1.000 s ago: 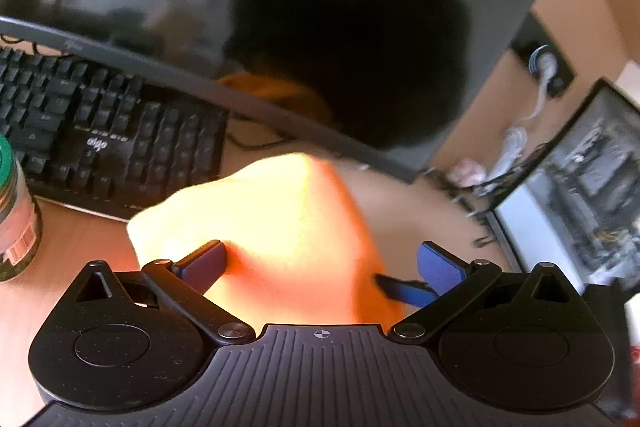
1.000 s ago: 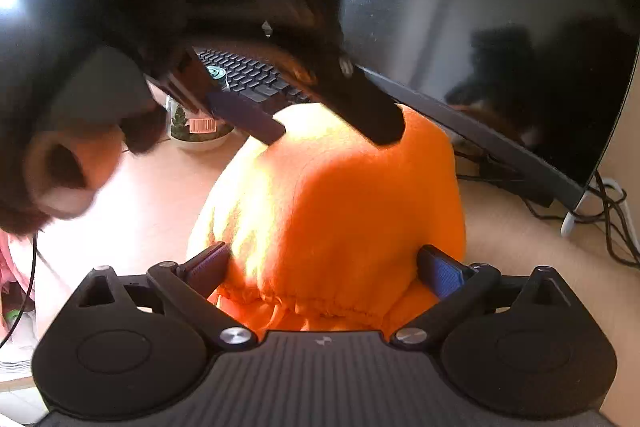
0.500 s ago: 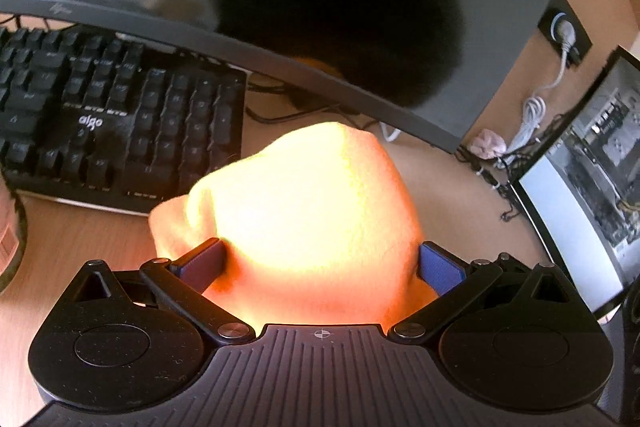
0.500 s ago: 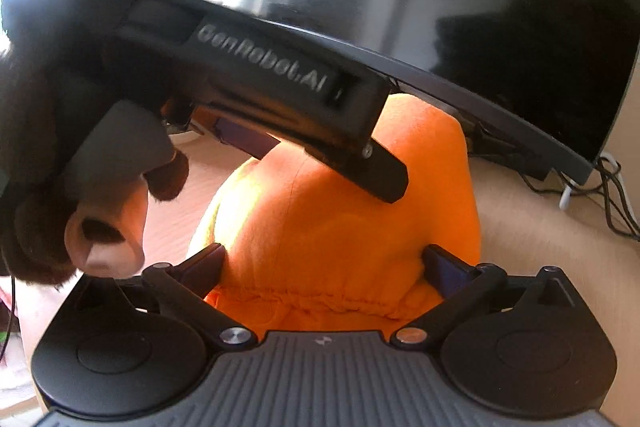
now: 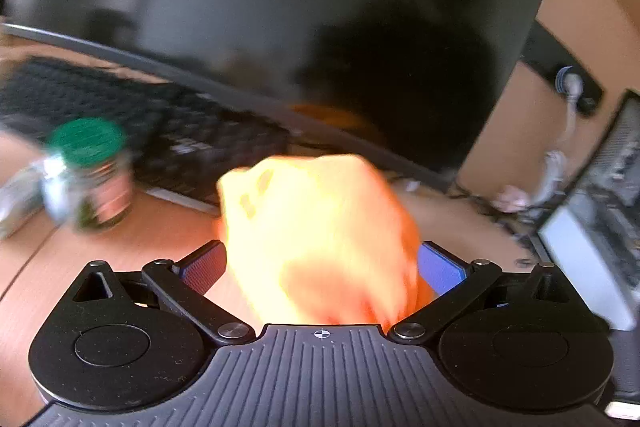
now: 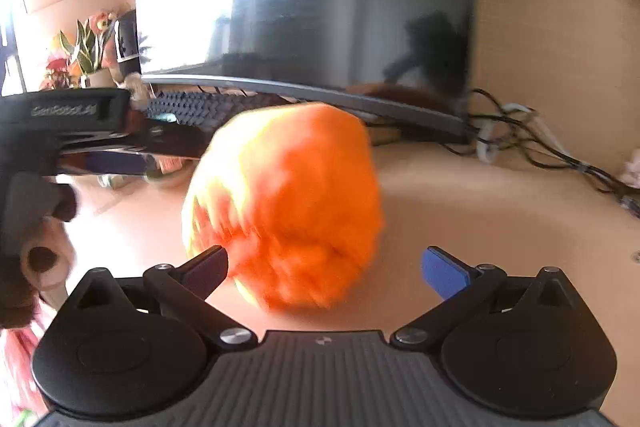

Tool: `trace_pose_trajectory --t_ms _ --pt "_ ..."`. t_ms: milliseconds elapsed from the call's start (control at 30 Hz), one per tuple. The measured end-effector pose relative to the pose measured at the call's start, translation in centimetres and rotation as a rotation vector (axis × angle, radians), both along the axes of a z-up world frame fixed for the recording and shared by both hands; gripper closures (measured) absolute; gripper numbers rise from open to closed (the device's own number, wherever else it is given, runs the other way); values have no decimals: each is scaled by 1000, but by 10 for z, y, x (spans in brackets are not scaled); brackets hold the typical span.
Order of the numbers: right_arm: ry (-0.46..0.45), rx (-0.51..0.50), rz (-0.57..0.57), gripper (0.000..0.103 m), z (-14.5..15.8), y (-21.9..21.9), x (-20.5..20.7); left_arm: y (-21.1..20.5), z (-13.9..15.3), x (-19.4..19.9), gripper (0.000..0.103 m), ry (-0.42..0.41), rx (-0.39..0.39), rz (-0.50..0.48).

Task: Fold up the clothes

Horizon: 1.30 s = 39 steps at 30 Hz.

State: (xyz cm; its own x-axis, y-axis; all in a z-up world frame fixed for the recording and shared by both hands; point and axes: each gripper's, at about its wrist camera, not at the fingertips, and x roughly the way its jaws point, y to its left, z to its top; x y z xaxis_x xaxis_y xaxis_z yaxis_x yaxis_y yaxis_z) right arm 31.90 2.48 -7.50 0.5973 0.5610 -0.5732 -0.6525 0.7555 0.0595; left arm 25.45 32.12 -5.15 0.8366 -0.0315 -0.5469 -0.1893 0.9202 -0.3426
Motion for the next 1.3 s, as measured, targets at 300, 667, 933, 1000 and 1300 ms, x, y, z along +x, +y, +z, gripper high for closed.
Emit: trace_pose_trajectory --t_ms 300,667,933,1000,1300 --pt "-111 132 -36 0 37 -83 -68 -120 15 -129 0 -13 173 249" --pt "-144 230 -51 0 44 -121 -61 -159 27 -144 0 -41 226 368" --pt "-112 259 -20 0 36 -120 -57 -178 30 -152 0 -21 285 342" --pt "-126 252 -8 0 36 -118 -62 -179 30 -153 0 -21 286 345" --pt "-136 246 17 0 38 -118 -68 -178 30 -158 0 -5 273 371"
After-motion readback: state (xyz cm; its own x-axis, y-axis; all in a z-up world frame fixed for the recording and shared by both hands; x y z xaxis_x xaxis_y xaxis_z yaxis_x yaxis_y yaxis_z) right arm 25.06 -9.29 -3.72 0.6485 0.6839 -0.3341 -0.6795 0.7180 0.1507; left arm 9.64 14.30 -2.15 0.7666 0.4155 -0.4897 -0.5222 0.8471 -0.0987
